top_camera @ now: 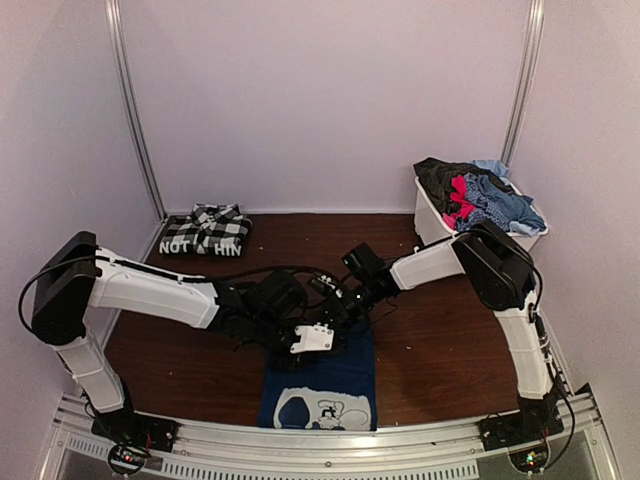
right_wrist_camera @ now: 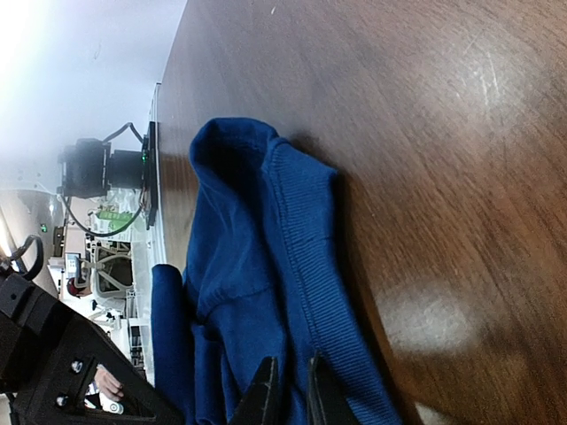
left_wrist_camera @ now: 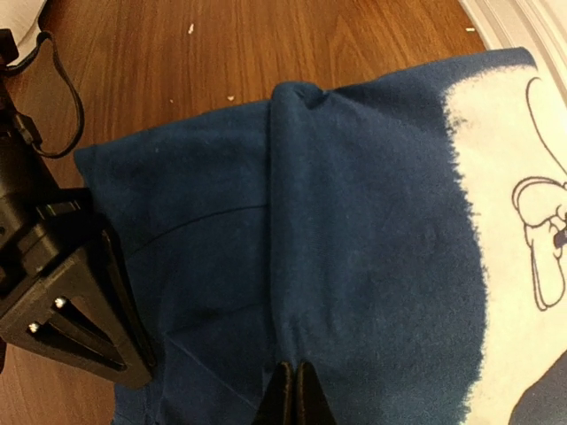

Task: Fold and stack the mixed laundry pile
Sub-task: Adjust the square-folded T-shirt at the center of the board.

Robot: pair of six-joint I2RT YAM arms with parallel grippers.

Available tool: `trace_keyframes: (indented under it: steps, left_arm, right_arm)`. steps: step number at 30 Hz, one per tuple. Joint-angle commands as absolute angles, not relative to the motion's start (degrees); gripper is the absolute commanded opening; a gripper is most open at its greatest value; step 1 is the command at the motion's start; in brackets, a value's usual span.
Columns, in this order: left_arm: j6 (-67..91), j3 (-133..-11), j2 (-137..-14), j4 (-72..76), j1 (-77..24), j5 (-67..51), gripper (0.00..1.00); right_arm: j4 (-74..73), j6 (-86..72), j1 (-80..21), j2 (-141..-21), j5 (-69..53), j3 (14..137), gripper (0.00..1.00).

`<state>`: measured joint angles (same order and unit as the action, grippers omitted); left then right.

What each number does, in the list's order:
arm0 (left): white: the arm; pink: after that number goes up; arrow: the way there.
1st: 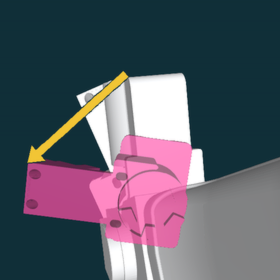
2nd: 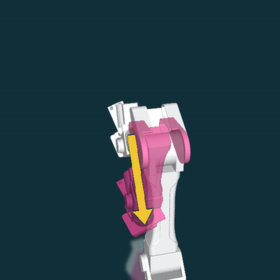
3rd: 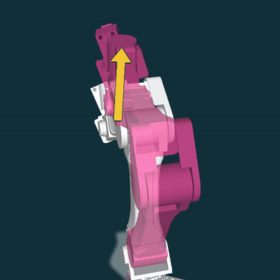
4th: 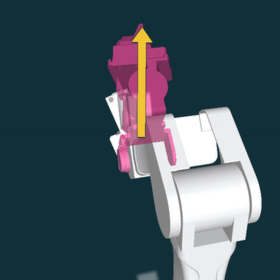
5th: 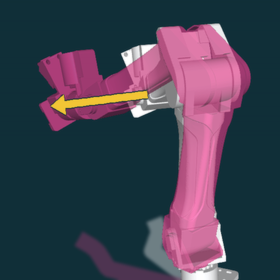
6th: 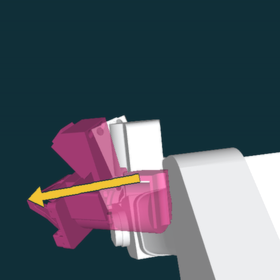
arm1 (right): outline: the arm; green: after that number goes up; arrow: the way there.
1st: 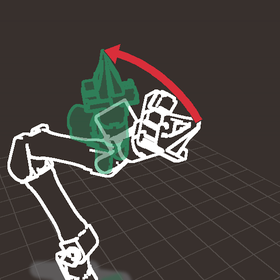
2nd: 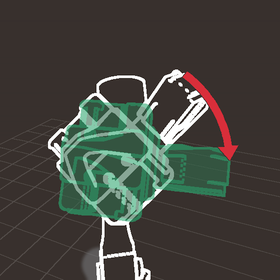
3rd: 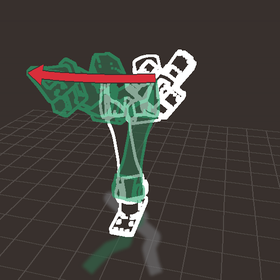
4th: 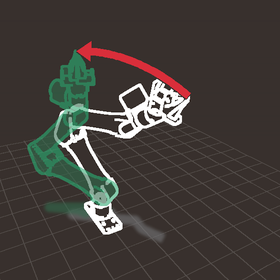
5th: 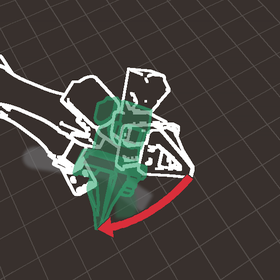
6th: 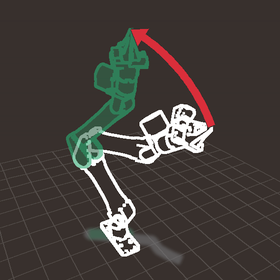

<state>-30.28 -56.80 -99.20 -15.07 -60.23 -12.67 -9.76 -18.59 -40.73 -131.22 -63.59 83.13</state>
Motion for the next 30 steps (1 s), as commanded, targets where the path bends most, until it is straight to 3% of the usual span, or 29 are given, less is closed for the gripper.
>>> trace_keyframes:
  steps: [1,18,25,30]
  left_arm:
    - [-30.47,-59.71,-95.56,-15.18,-60.29,-12.28,0.0]
    - [-33.03,-63.16,-98.8,-12.57,-54.57,-5.26,0.0]
    - [-34.58,-60.68,-98.46,-10.56,-54.54,-6.82,0.0]
    - [-35.03,-61.05,-98.62,-10.47,-54.58,-6.47,0.0]
  right_arm:
    - [-11.63,-16.88,-40.67,-134.13,-60.42,83.35,0.12]
    - [-9.91,-18.28,-40.66,-130.46,-61.14,81.28,0.12]
    - [-15.81,-16.57,-38.99,-127.33,-57.59,87.15,0.25]
    - [-26.45,-10.12,-37.76,-130.26,-53.63,93.99,0.18]
